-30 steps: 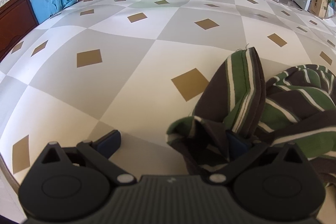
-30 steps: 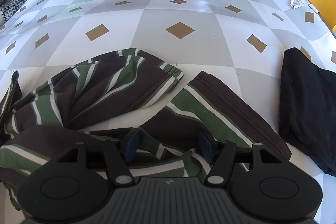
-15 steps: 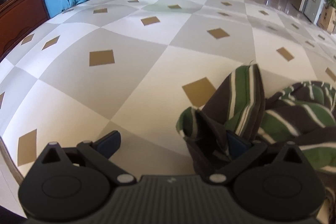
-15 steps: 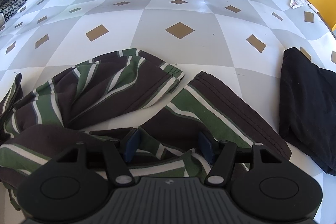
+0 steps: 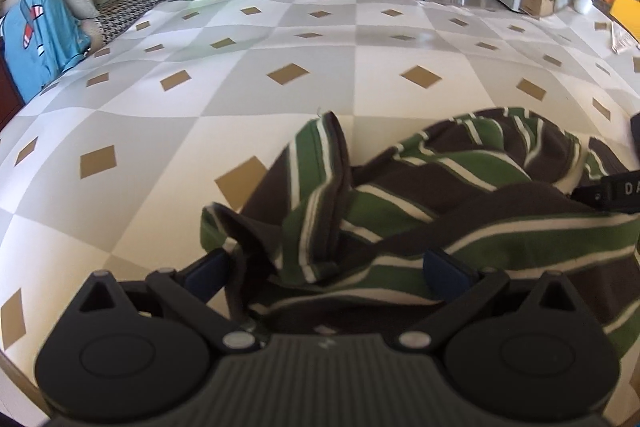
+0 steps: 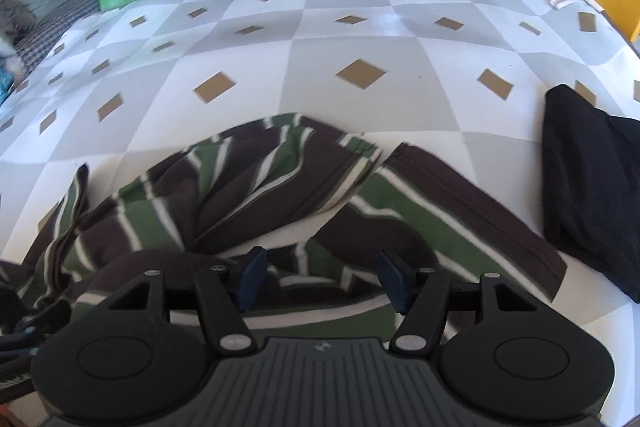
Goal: Fold clothes
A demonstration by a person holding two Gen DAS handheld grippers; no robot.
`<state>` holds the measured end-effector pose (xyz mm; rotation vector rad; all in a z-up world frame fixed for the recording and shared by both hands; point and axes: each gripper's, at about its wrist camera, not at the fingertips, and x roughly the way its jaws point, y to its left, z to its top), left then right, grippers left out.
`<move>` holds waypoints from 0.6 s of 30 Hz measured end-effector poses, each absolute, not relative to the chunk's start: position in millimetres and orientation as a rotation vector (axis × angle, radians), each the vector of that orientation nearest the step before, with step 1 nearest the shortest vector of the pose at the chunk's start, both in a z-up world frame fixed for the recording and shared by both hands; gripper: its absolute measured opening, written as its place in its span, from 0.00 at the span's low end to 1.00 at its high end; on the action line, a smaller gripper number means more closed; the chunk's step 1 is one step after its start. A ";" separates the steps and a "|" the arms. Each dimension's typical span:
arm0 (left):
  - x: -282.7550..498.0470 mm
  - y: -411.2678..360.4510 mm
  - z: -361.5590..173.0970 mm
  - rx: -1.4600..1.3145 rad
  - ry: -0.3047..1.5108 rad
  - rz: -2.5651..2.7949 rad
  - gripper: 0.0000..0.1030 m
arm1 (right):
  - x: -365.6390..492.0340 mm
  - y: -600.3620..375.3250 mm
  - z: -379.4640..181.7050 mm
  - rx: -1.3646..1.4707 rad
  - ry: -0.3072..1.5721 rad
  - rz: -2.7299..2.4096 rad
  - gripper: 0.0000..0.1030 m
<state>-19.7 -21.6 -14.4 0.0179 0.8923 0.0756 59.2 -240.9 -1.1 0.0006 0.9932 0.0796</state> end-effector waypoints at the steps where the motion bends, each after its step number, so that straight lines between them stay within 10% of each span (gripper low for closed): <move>1: -19.6 -22.0 -16.2 0.017 0.897 0.073 1.00 | 58.7 -238.9 -4.2 -0.013 1.004 0.081 0.58; 18: -29.5 3.0 -29.9 -0.118 0.980 0.052 1.00 | 58.5 -248.0 -15.9 -0.017 1.011 0.039 0.59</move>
